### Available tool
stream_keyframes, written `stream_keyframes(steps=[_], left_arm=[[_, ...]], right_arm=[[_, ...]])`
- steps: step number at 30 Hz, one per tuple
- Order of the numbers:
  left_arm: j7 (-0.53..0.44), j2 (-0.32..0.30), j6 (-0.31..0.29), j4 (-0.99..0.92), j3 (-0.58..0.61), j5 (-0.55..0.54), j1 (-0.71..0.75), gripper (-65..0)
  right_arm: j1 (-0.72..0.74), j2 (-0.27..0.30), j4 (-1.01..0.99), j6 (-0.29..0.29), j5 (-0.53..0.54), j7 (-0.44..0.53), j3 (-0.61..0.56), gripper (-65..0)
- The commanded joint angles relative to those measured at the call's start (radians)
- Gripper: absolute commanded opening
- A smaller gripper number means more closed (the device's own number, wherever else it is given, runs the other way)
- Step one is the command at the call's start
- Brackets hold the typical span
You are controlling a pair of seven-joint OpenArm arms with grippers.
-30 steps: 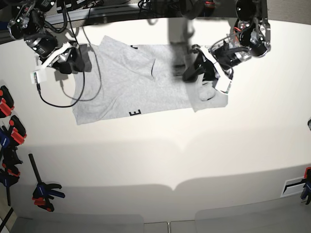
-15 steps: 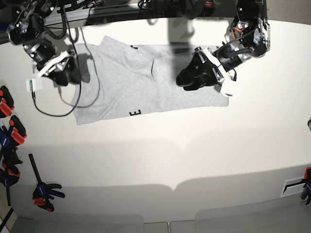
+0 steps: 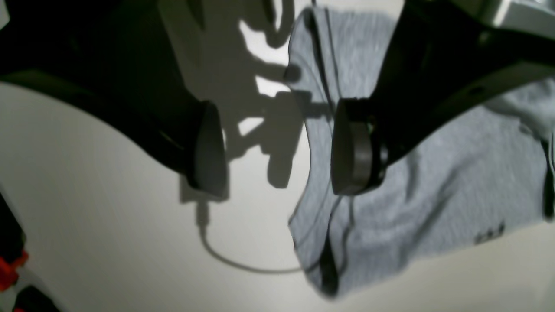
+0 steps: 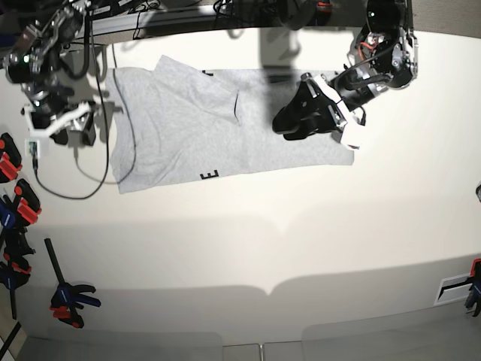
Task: Fold the T-shirt properly
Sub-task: 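Grasp the opposite strip end with the right gripper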
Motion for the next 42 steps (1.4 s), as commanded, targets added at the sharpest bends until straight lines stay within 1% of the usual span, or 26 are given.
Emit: stream_keyframes(steps=[1,5,8,11,13,14,17,20,24,25,27,29,32,34,35,36,39,40,42], left_arm=[[-0.024,-0.003,-0.008,0.017,-0.003,-0.027,-0.005,-44.7],[-0.023,-0.004,-0.008,0.017,-0.003,-0.026,-0.005,-44.7],[-0.018,-0.009,-0.008,0.017,-0.003,-0.026,-0.005,-44.7],[-0.008,-0.008,-0.009,0.017,-0.003,-0.016,-0.005,-44.7],[-0.008,-0.009,-0.008,0.017,-0.003,-0.006,-0.005,-44.7],[-0.009,-0.009,-0.008,0.017,-0.003,0.0,-0.005,-44.7],[-0.009,-0.008,-0.008,0.017,-0.003,-0.001,-0.005,-44.7],[-0.009,-0.008,-0.008,0.017,-0.003,0.0,-0.005,-44.7],[-0.009,-0.009,-0.008,0.017,-0.003,0.0,-0.005,-44.7],[-0.009,-0.009,-0.008,0.017,-0.003,0.0,-0.005,-44.7],[-0.009,-0.009,-0.008,0.017,-0.003,0.0,-0.005,-44.7],[-0.009,-0.008,-0.008,0.017,-0.003,0.0,-0.005,-44.7],[-0.009,-0.009,-0.008,0.017,-0.003,0.0,-0.005,-44.7],[-0.009,-0.009,-0.008,0.017,-0.003,0.0,-0.005,-44.7],[-0.009,-0.009,-0.008,0.017,-0.003,0.0,-0.005,-44.7],[-0.009,-0.009,-0.008,0.017,-0.003,0.0,-0.005,-44.7],[-0.005,-0.008,-0.008,0.017,-0.003,0.0,-0.005,-44.7],[0.002,-0.008,-0.008,0.017,-0.003,0.0,-0.005,-44.7],[0.007,-0.008,-0.01,0.017,-0.003,0.008,-0.005,-44.7]], right_arm=[[0.037,0.016,-0.013,0.002,0.016,0.013,0.003,-28.0],[0.136,0.016,-0.188,0.004,0.016,-0.018,0.001,-28.0],[0.187,0.022,-0.34,0.036,0.016,-0.018,0.001,-28.0],[0.232,0.051,-0.456,0.045,0.016,-0.017,-0.004,-28.0],[0.255,0.077,-0.51,0.065,0.016,-0.016,-0.024,-28.0],[0.261,0.089,-0.531,0.065,0.016,-0.019,-0.043,-28.0],[0.257,0.111,-0.57,0.065,0.016,-0.031,-0.137,-28.0],[0.257,0.108,-0.599,0.065,0.016,-0.068,-0.238,-28.0],[0.254,0.107,-0.609,0.065,0.016,-0.068,-0.364,-28.0],[0.253,0.106,-0.609,0.053,0.016,-0.07,-0.389,-28.0],[0.251,0.096,-0.609,0.035,0.015,-0.09,-0.418,-28.0],[0.252,0.079,-0.609,0.035,0.016,-0.118,-0.42,-28.0],[0.251,0.071,-0.609,0.035,0.016,-0.128,-0.42,-28.2],[0.253,0.072,-0.608,0.032,0.016,-0.127,-0.42,-31.4],[0.253,0.072,-0.608,0.031,0.016,-0.122,-0.42,-35.5],[0.253,0.072,-0.608,0.032,0.016,-0.117,-0.42,-41.1],[0.253,0.075,-0.608,0.032,0.016,-0.087,-0.42,-62.3],[0.255,0.078,-0.608,0.032,0.016,-0.073,-0.42,-65.0],[0.261,0.087,-0.608,0.032,0.009,-0.045,-0.42,-65.0]])
